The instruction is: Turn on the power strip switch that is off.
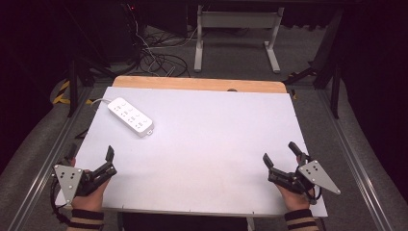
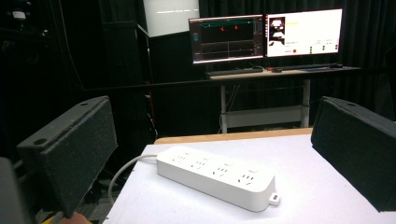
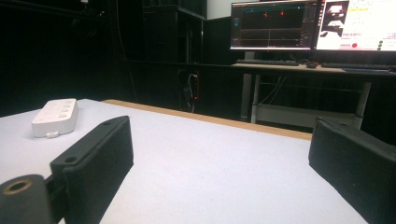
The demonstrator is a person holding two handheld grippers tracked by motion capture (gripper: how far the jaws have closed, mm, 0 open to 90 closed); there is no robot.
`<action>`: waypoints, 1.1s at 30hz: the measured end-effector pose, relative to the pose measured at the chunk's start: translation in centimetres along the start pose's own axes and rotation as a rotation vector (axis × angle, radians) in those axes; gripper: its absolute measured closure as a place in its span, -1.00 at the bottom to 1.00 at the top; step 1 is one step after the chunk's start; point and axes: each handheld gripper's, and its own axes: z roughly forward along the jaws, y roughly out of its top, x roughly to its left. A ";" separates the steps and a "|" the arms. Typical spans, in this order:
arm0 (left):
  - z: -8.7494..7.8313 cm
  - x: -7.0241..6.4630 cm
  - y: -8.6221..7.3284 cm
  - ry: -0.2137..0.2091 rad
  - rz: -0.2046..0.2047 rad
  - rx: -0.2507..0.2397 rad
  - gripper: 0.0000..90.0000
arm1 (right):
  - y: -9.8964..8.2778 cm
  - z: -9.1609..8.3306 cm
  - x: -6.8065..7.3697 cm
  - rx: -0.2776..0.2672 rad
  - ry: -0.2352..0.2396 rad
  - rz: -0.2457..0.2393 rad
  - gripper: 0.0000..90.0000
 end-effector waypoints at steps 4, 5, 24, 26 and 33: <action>0.0 0.0 0.0 -0.002 0.000 0.001 -0.98 | 0.0 -0.1 -0.1 -0.002 0.000 0.001 -0.84; 0.1 0.0 0.0 -0.001 -0.001 0.001 -0.98 | 0.0 -0.1 -0.1 -0.002 -0.001 0.000 -0.84; -0.1 0.4 0.6 -0.063 -0.022 0.002 -0.12 | -0.1 -0.1 0.1 0.007 0.004 -0.007 -0.84; -0.2 0.5 0.7 -0.080 -0.026 -0.007 0.15 | -0.1 -0.1 0.1 0.007 0.003 -0.008 -0.84; -0.5 0.6 1.5 -0.088 -0.025 0.037 1.00 | -0.2 -0.1 0.1 0.011 0.006 -0.011 -0.83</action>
